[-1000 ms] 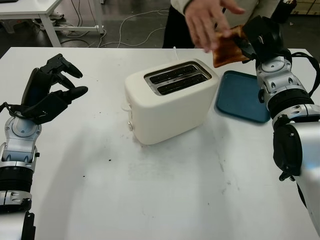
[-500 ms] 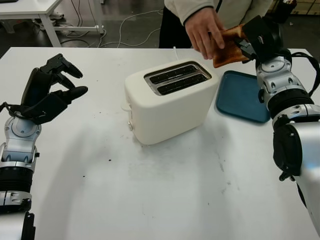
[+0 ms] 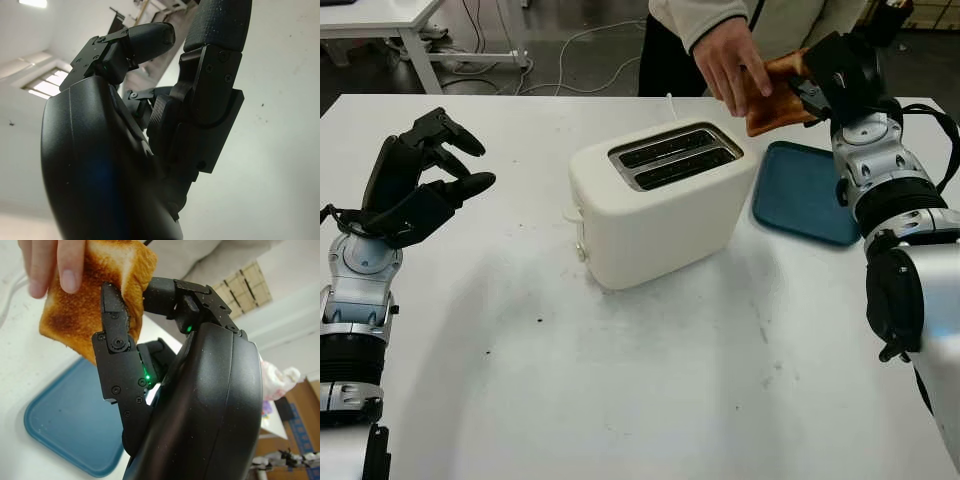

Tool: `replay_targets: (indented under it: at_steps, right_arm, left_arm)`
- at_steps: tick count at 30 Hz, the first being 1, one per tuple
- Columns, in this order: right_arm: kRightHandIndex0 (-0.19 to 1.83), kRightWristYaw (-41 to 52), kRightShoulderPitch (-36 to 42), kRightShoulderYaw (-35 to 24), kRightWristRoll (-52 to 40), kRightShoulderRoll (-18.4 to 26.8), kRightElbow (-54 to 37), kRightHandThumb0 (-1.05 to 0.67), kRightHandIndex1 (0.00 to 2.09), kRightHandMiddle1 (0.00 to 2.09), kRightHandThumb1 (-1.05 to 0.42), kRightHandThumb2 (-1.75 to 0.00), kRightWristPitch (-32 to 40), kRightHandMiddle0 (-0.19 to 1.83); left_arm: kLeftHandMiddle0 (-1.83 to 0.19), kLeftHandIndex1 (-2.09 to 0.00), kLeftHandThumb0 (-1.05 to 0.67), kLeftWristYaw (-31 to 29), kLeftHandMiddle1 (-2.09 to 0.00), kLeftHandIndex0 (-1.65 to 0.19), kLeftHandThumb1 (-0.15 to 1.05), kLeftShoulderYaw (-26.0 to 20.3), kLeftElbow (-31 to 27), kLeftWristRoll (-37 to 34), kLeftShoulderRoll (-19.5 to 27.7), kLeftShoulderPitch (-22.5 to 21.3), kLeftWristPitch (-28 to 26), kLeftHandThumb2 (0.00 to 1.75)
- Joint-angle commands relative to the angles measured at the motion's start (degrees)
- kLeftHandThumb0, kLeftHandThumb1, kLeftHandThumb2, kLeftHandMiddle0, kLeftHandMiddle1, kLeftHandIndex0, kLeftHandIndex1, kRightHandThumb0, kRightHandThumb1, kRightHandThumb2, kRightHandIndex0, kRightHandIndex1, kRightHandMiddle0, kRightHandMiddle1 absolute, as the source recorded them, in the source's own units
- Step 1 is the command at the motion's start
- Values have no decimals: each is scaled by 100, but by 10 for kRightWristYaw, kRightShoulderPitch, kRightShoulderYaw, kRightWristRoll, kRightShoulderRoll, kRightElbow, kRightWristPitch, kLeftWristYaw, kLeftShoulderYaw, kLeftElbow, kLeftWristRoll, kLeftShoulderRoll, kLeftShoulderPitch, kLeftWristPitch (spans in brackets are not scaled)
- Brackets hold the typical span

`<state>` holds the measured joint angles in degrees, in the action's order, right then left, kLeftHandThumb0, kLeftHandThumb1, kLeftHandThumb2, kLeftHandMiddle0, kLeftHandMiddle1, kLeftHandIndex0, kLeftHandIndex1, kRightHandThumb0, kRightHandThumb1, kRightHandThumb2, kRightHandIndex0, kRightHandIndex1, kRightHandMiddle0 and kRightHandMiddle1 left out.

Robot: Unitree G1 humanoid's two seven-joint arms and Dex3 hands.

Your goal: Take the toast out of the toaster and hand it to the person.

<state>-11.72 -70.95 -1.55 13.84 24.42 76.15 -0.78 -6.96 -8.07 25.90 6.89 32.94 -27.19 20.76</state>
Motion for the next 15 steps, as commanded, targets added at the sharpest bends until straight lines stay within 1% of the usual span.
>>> replay_targets:
  at_steps: [1, 4, 7, 10, 15]
  right_arm:
    - [89, -2, -7, -2, -2, 1, 0, -35, 175, 175, -92, -24, -6, 44]
    - [83, -4, -5, -2, -1, 1, -1, -36, 175, 175, -92, -23, -10, 48]
    - [84, -5, -8, -3, -1, 1, 0, -36, 175, 175, -92, -22, -2, 49]
    - [86, -2, -7, -8, -6, 1, -1, -34, 175, 175, -92, -23, -9, 47]
    - [87, -6, -8, -18, -14, -3, -1, -33, 175, 175, -92, -18, -7, 56]
  left_arm:
    - [-52, -149, -105, -1, -150, -39, 92, -2, 0, -1, 1, 3, 5, 17]
    - [-52, -151, -105, 1, -151, -39, 92, -3, 0, -1, 0, 2, 3, 16]
    - [-52, -151, -105, 1, -151, -39, 92, -3, 0, -2, -1, 2, 3, 15]
    - [-52, -151, -105, 2, -151, -39, 92, -2, 2, 0, -1, 1, 5, 15]
    - [-53, -151, -105, 2, -152, -39, 92, -2, -1, 1, 0, 1, 3, 16]
